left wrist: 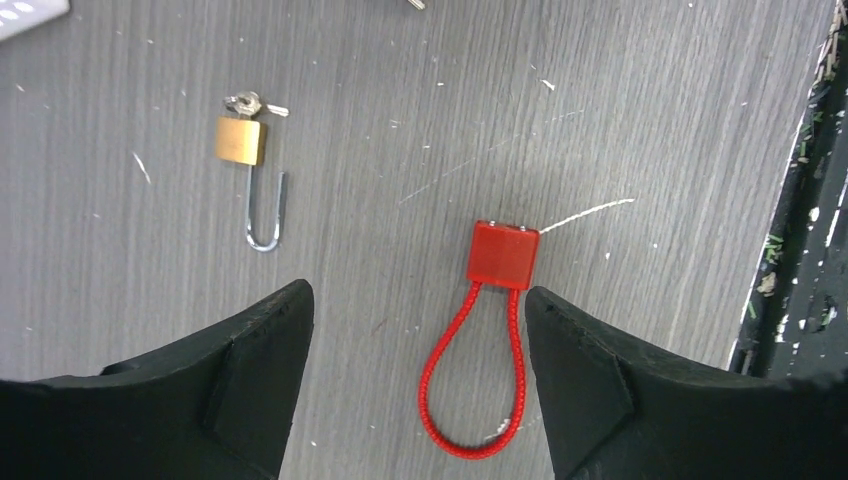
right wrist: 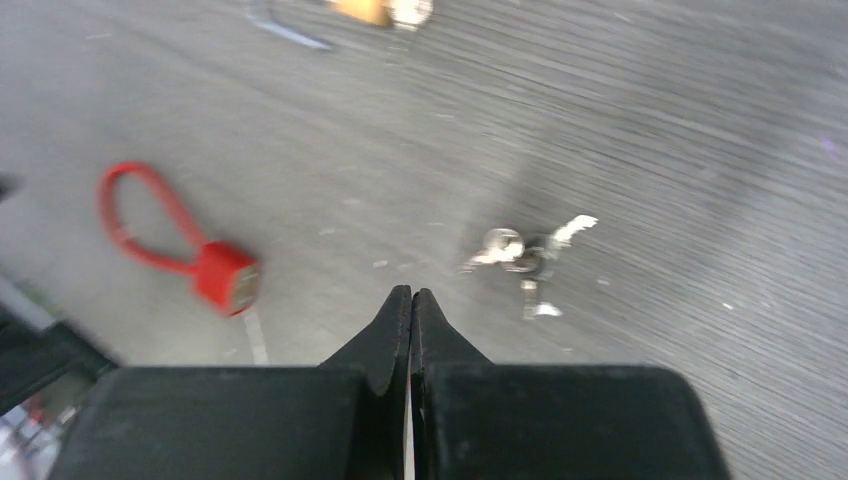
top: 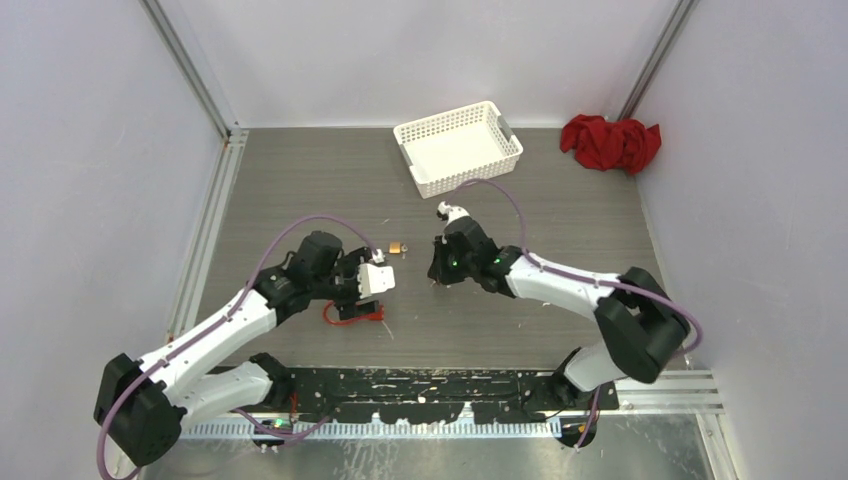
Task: Unlock with the key
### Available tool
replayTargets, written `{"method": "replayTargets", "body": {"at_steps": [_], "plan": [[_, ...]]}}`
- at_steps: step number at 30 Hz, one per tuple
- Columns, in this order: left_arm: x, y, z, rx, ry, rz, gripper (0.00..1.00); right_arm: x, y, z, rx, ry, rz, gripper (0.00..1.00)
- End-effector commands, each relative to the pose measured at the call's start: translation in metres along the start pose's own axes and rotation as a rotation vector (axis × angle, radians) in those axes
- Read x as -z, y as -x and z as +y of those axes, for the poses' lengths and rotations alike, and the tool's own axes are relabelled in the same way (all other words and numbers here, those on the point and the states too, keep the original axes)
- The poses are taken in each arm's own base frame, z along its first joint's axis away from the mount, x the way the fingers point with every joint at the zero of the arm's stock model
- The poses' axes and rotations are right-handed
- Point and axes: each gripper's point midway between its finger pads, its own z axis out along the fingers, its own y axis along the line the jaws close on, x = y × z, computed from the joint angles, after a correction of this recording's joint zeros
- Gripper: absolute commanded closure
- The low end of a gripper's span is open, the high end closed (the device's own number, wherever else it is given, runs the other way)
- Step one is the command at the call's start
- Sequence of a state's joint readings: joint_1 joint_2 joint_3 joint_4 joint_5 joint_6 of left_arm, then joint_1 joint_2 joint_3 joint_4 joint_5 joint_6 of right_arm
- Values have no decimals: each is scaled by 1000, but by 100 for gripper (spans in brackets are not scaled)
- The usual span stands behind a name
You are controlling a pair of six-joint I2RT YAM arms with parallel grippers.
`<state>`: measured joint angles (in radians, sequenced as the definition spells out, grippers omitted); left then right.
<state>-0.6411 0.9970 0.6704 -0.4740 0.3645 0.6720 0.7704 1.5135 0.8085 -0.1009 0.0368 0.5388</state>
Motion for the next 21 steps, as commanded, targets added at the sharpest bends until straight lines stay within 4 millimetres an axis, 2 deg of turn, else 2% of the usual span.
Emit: {"method": "replayTargets", "body": {"at_steps": [1, 4, 5, 6, 7, 10, 13, 15, 21], "plan": [[8, 31, 18, -141, 48, -109, 23, 46, 25, 67, 144, 360, -66, 99], [7, 37, 16, -185, 35, -144, 25, 62, 19, 78, 161, 433, -34, 99], [7, 40, 16, -188, 30, -156, 26, 61, 20, 71, 153, 391, -38, 99], [7, 42, 16, -182, 29, -168, 26, 57, 22, 58, 131, 305, -40, 95], [7, 44, 16, -174, 28, -174, 26, 50, 29, 37, 109, 175, -63, 86], [8, 46, 15, -148, 33, -184, 28, 32, 25, -10, 18, -105, -49, 63], [11, 44, 11, -161, 36, -198, 28, 11, 13, -25, -55, -199, -14, 49], [11, 40, 7, -165, 23, -186, 27, 2, 16, -30, -86, -242, -35, 46], [10, 30, 1, -139, -12, -139, 27, -20, 24, -29, -114, -269, -48, 46]]}}
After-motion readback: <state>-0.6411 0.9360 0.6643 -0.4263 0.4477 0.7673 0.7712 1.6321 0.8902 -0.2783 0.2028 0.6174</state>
